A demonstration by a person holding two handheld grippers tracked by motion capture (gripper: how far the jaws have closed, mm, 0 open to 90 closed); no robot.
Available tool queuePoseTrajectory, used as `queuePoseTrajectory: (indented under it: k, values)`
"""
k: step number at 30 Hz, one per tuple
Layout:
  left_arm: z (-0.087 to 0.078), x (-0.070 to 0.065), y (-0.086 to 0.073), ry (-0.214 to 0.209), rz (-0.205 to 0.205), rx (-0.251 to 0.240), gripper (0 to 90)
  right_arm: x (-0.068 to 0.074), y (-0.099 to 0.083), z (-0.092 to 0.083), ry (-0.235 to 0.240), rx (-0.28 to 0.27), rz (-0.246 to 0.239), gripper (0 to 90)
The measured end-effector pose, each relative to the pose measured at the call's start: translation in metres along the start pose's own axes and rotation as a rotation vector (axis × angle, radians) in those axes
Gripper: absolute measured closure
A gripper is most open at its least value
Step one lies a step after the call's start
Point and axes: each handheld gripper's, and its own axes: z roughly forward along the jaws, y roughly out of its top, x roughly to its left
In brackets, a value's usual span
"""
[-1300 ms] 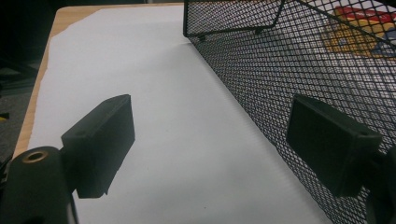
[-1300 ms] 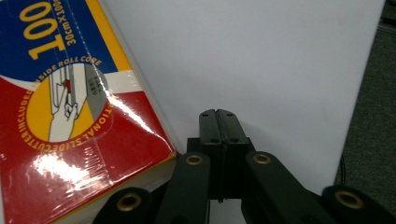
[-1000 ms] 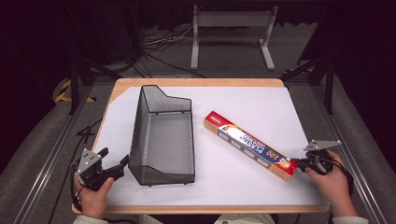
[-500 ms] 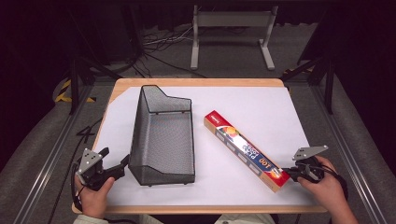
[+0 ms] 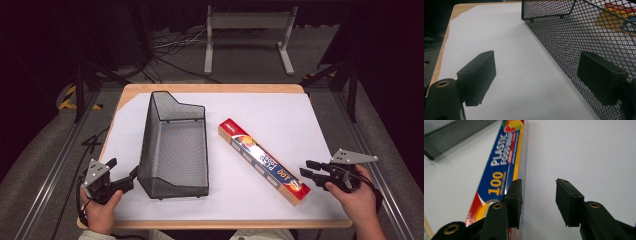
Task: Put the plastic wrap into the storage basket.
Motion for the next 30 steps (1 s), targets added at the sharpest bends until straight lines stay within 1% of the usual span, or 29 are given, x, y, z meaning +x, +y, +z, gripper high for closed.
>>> queuePoseTrajectory:
  k: [1,3,4,5,7,9,12,14,15,17,19,23,24,26,27,30]
  values:
    - [0.0,0.0,0.0,-0.002,-0.002,-0.001,16.0,0.001,0.001,-0.002,0.008,-0.015,0.001,57.6]
    - [-0.001,0.0,0.0,0.0,-0.005,-0.004,16.0,0.002,0.004,-0.005,0.011,-0.039,-0.003,54.4]
    - [-0.001,0.0,0.0,0.0,-0.005,-0.004,16.0,0.002,0.005,-0.006,0.013,-0.048,0.002,52.0]
    - [-0.001,0.0,0.0,-0.001,-0.002,-0.002,16.0,0.002,0.005,-0.006,0.013,-0.048,0.002,52.0]
    - [-0.001,-0.001,0.0,0.0,0.0,-0.002,16.0,0.004,0.008,-0.007,0.024,-0.079,0.01,47.6]
    - [-0.001,-0.001,-0.001,0.005,-0.001,0.001,15.9,0.005,0.012,-0.007,0.039,-0.092,0.016,44.6]
    - [-0.001,0.0,-0.001,0.013,-0.007,0.0,15.9,0.009,0.021,-0.004,0.067,-0.119,0.024,37.9]
    - [-0.002,0.001,-0.001,0.017,-0.013,0.0,15.9,0.012,0.028,-0.002,0.071,-0.143,0.024,33.0]
    - [-0.002,0.001,-0.001,0.019,-0.014,-0.002,15.9,0.013,0.03,-0.001,0.075,-0.147,0.033,31.5]
    - [-0.003,0.001,-0.002,0.019,-0.015,0.001,15.9,0.016,0.037,0.002,0.083,-0.16,0.035,28.4]
    - [-0.003,0.001,-0.002,0.023,-0.013,0.001,15.9,0.019,0.044,0.005,0.088,-0.168,0.035,26.8]
    - [-0.002,0.002,-0.002,0.022,-0.011,0.002,15.9,0.026,0.057,0.015,0.112,-0.153,0.016,26.1]
    - [-0.002,0.002,-0.002,0.022,-0.011,0.002,15.9,0.026,0.057,0.015,0.112,-0.153,0.016,26.1]
    - [-0.002,0.002,-0.002,0.021,-0.01,0.001,15.9,0.031,0.066,0.023,0.123,-0.145,-0.003,25.3]
    - [-0.002,0.002,-0.002,0.021,-0.01,0.001,15.9,0.033,0.069,0.026,0.13,-0.14,0.006,24.0]
    - [-0.002,0.002,-0.002,0.02,-0.01,0.002,15.9,0.036,0.074,0.031,0.141,-0.143,0.002,23.3]
